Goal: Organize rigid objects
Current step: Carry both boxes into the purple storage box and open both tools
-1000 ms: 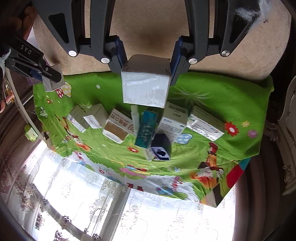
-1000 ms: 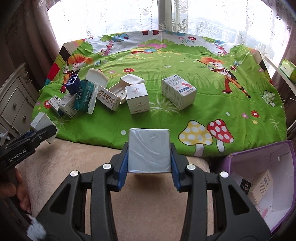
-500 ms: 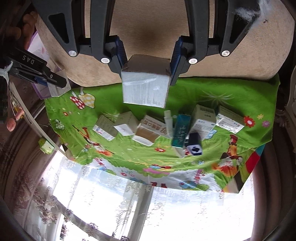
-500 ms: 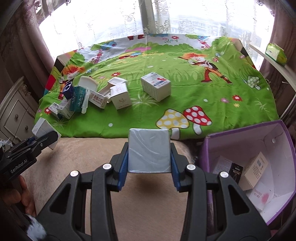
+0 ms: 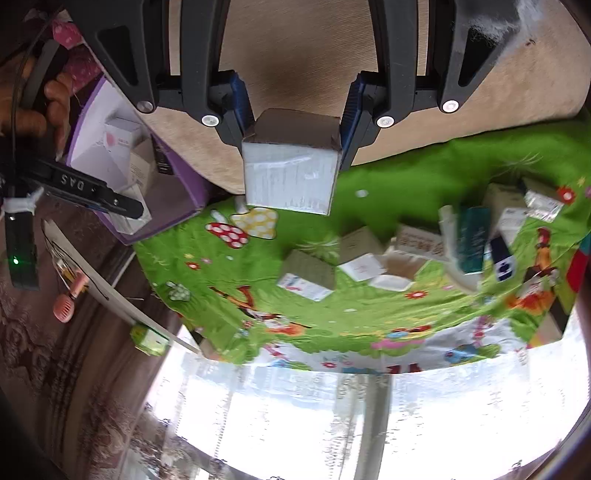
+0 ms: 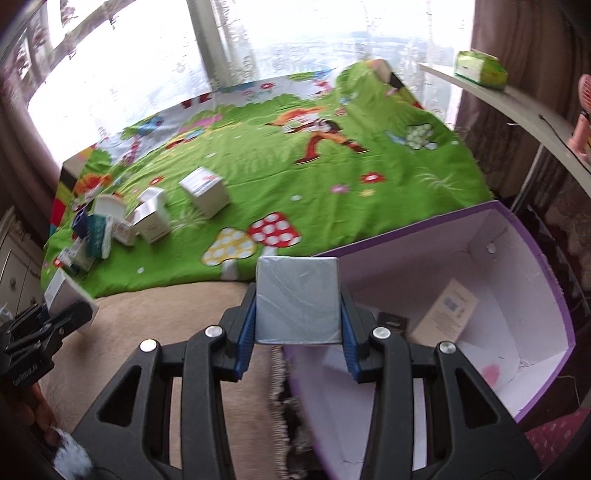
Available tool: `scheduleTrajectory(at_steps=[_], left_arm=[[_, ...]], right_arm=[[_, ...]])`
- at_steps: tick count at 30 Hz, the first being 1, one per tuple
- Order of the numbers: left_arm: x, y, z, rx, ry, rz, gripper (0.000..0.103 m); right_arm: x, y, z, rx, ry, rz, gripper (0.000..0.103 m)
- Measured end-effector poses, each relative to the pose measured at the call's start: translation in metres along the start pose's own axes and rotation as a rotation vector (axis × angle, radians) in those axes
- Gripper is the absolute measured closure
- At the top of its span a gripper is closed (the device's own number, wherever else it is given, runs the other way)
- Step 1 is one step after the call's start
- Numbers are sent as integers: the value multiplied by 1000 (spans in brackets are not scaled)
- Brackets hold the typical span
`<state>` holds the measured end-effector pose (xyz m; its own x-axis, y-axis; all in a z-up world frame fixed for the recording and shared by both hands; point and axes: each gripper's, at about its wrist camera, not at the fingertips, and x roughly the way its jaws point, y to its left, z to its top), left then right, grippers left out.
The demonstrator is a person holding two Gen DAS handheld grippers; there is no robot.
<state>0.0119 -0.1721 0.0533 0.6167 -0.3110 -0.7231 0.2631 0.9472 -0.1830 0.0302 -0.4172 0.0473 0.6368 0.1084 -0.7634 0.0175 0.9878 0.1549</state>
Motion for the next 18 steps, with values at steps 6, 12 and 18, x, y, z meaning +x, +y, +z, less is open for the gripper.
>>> scheduleTrajectory(at_steps=[6, 12, 18], left_arm=[[11, -39, 13, 79, 13, -70, 60], [28, -78, 24, 158, 33, -143, 60], [49, -113, 28, 227, 73, -179, 60]], right_arm=[[-3, -35, 6, 62, -10, -32, 59], [-6, -59, 6, 92, -10, -72, 59], [-1, -81, 7, 125, 2, -90, 59]])
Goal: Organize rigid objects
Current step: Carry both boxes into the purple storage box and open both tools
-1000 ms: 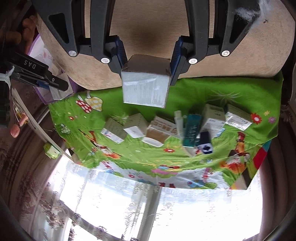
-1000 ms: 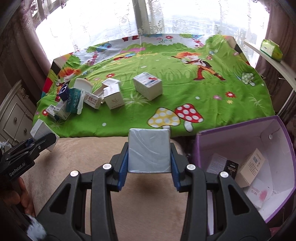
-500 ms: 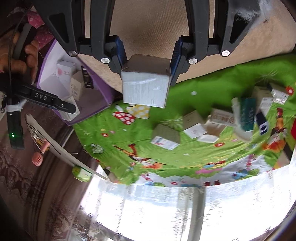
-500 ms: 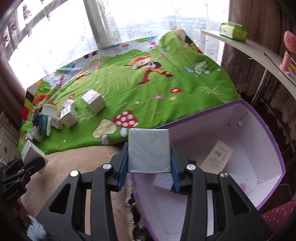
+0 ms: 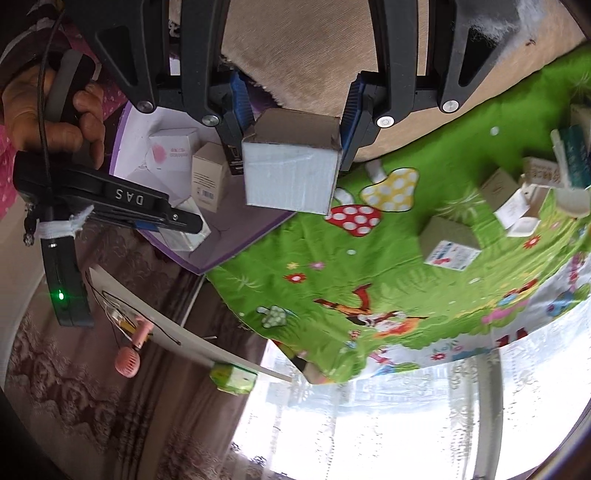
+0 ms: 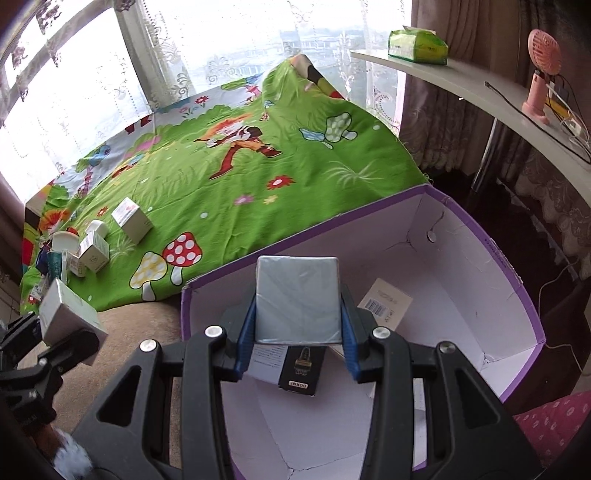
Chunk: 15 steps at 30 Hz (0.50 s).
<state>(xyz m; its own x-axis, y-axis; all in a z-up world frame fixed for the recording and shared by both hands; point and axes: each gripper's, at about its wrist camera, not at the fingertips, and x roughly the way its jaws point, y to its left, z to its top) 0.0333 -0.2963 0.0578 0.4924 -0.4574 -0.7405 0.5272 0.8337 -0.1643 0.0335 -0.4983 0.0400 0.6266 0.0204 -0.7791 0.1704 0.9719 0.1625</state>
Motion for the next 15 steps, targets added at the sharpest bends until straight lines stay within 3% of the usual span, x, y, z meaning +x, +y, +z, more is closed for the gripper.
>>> scheduleTrajectory(at_steps=[15], left_arm=[[38, -24, 19, 39, 66, -37, 60]], right_arm=[[20, -18, 18, 25, -3, 2, 59]])
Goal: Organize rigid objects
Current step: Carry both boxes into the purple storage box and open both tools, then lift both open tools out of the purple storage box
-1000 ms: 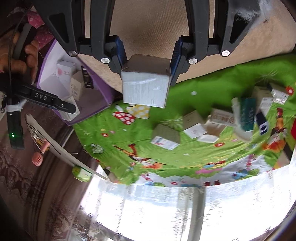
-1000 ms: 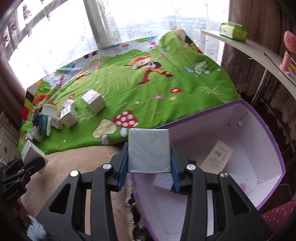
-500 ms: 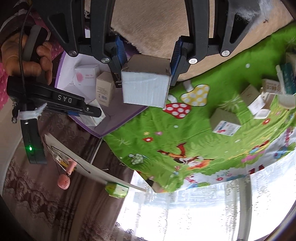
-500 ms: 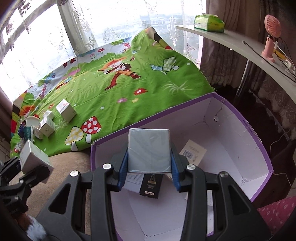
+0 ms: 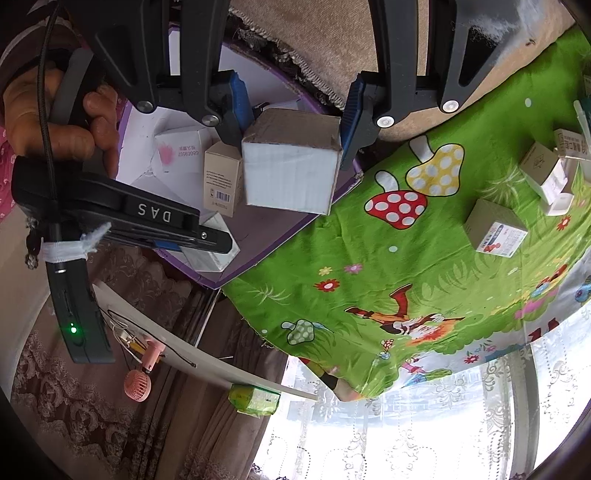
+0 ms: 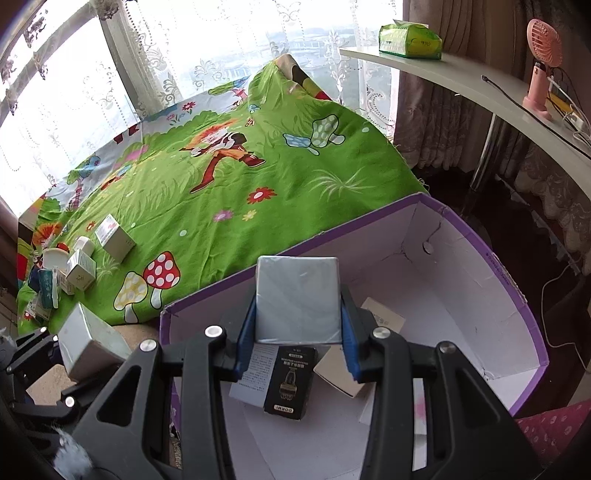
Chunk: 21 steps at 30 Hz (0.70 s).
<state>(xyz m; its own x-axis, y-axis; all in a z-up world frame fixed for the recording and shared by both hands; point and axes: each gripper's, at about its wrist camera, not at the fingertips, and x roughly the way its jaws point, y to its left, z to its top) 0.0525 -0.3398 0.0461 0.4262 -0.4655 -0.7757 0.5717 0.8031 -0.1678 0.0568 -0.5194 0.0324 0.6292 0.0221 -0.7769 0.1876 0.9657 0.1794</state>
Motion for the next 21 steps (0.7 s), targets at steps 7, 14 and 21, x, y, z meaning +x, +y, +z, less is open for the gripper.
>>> scheduleTrajectory(at_steps=[7, 14, 21], left_arm=[[13, 1, 6, -25, 25, 1, 46], [5, 9, 2, -58, 11, 5, 43], [-11, 24, -6, -101, -27, 21, 43]], right_arm=[[6, 1, 9, -7, -4, 25, 51], [3, 3, 6, -4, -11, 35, 33], [-5, 13, 2, -15, -13, 65, 33]])
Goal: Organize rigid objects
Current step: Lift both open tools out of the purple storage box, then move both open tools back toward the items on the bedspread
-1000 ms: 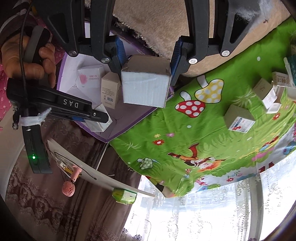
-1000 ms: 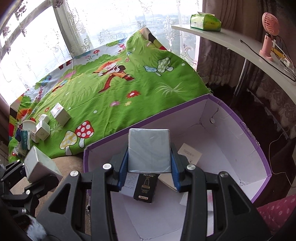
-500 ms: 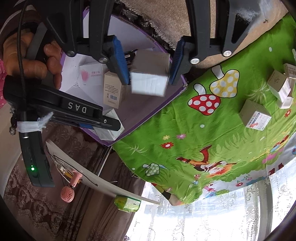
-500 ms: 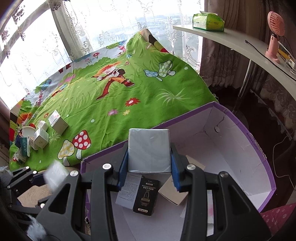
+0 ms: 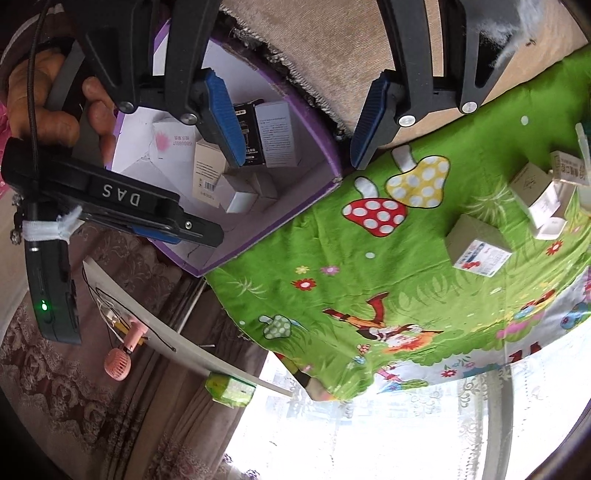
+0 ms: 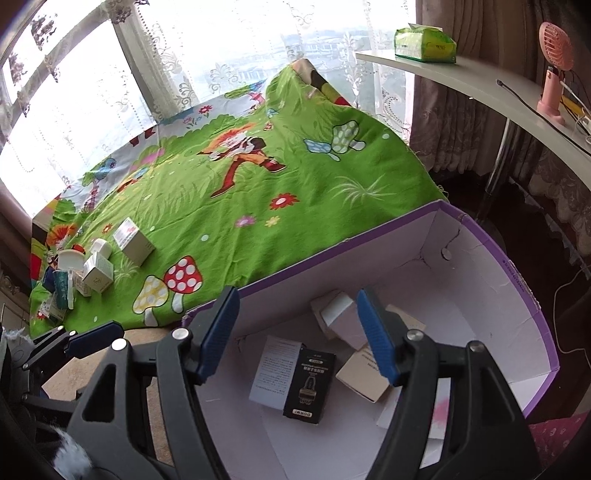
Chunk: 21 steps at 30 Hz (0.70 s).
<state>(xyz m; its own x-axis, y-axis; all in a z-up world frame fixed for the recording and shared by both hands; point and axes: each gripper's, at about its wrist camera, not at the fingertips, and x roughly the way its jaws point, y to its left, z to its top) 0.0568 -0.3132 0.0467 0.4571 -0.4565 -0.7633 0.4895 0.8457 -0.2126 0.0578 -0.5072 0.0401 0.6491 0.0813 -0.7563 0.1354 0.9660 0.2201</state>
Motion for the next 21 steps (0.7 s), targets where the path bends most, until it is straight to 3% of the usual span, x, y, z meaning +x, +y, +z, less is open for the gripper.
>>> scheduleTrajectory(at_steps=[21], left_arm=[[-84, 138, -53, -338, -161, 143, 43]], right_arm=[[11, 120, -24, -203, 60, 114, 33]])
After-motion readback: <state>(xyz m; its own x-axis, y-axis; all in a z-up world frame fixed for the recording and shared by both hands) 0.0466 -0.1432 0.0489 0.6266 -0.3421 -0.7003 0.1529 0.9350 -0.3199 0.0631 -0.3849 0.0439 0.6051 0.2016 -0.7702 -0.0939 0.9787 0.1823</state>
